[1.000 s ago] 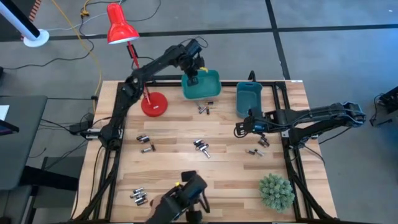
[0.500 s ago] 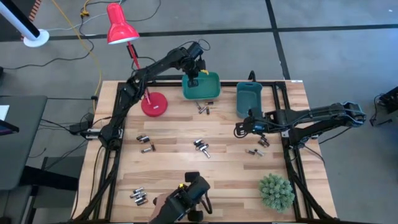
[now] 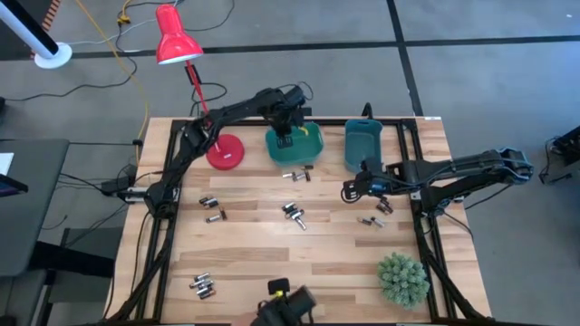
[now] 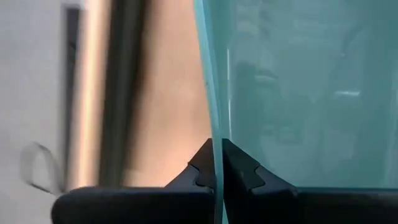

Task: Sort batteries
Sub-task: Move the green bin to the top middle of the table

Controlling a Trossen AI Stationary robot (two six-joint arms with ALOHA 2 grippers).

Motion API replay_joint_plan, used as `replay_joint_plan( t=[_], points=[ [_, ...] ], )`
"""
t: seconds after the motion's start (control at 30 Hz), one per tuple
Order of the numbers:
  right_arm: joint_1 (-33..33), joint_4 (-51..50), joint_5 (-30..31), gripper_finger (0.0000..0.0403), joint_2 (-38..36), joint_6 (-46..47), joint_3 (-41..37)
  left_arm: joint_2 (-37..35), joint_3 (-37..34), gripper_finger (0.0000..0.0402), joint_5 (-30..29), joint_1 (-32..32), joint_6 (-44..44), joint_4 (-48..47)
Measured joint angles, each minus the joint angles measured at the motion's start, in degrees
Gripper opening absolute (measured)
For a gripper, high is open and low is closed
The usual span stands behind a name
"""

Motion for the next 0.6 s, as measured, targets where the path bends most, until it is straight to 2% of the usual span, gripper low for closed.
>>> replay_joint_plan(
  t=[0.27, 0.5, 0.6],
  points=[
    [3.7, 0.0, 0.0, 0.0018, 0.0, -0.9, 0.0, -0.7, -0.1, 0.0000, -0.2, -2.2, -27.7, -6.1],
    [8.5, 0.0, 0.0, 0.0018, 0.0, -1.6, 0.0, -0.7, -0.1, 0.0000, -1.1, -3.5, -41.2, -12.5],
    [10.4, 0.0, 0.0, 0.0018, 0.0, -1.5, 0.0, -0.7, -0.1, 0.0000, -4.7, -4.5, -45.0, -15.9]
  ],
)
